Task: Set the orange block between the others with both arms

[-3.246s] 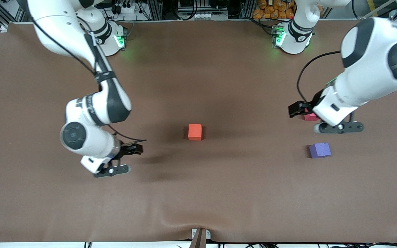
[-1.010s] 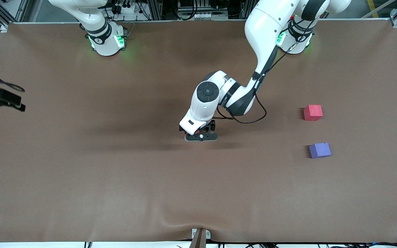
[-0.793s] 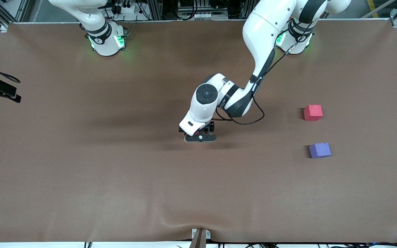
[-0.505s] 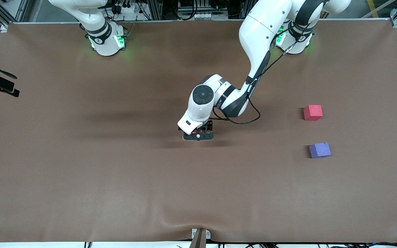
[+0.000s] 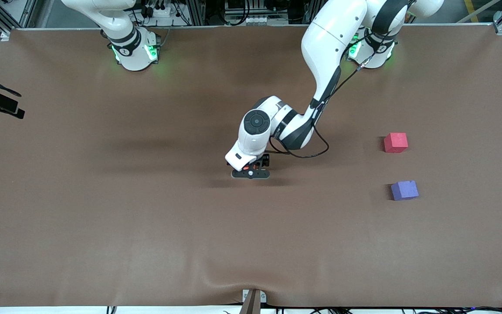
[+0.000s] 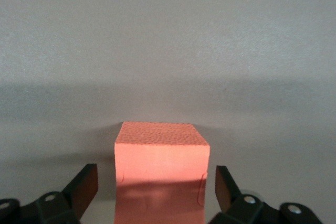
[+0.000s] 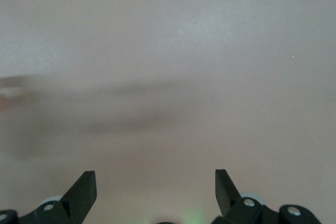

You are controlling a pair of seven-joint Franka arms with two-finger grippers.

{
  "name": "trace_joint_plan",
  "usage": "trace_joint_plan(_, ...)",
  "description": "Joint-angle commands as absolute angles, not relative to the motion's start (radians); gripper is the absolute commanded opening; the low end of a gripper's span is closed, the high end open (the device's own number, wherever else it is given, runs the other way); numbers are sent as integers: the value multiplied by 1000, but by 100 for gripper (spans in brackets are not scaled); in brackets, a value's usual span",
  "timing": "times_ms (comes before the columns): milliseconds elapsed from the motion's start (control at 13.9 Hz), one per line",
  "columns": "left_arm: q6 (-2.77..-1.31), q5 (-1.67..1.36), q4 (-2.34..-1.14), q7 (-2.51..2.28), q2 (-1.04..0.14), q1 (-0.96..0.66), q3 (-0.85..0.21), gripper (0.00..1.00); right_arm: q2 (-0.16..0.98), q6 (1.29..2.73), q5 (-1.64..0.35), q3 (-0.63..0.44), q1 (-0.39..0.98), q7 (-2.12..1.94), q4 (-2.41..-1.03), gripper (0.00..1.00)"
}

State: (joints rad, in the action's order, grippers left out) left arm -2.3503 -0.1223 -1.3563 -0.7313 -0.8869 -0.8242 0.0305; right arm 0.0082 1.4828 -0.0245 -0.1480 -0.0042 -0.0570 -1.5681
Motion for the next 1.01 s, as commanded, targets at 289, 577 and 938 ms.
trace_joint_plan(289,-2349,-120,-1333,-721,-900,-841,41,31,-15,1447,25,-101,-25,-41,-1542,100)
trace_joint_plan(577,-2284,-121,-1335,-729,-855,-825,46,26,-11,1408,23,-100,-17,-45,-1483,100)
trace_joint_plan(938,-2212,-121,-1391,-724,-747,-761,60,26,-12,1388,21,-101,-20,-51,-1450,100)
